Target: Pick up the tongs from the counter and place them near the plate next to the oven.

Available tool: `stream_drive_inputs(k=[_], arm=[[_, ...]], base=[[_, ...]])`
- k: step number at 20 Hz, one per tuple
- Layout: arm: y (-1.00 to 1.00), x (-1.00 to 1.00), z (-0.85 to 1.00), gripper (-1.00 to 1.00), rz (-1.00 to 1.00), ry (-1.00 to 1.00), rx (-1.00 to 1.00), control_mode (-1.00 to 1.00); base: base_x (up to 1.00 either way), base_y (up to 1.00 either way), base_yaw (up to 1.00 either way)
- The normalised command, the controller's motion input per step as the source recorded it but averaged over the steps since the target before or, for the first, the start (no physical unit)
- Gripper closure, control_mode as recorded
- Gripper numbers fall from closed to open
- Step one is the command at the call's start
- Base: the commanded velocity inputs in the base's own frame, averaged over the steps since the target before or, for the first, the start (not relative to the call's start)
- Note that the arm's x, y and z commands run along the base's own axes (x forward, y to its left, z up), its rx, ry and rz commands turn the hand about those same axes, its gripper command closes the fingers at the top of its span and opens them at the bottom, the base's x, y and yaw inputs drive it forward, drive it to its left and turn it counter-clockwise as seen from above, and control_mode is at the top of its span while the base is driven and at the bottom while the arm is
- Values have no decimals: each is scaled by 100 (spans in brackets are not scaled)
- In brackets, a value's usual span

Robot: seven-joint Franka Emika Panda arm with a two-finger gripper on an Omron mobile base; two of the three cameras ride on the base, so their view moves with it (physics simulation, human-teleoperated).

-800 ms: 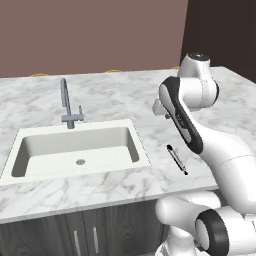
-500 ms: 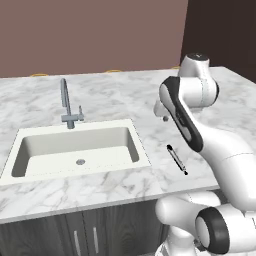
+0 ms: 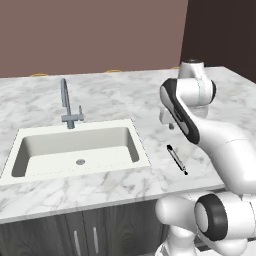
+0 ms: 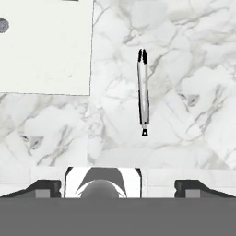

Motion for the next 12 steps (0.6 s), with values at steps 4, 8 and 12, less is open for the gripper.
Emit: stream_drive_inputs(k=[4,8,12], arm=[[-46,0,-58,-100,-1,9,0,-100],[-21,1,-49,-100,0,1,0,-100],[-14,11,-51,-100,0,-5,0,-100]], base=[[0,0,0],[0,0,0],[0,0,0]])
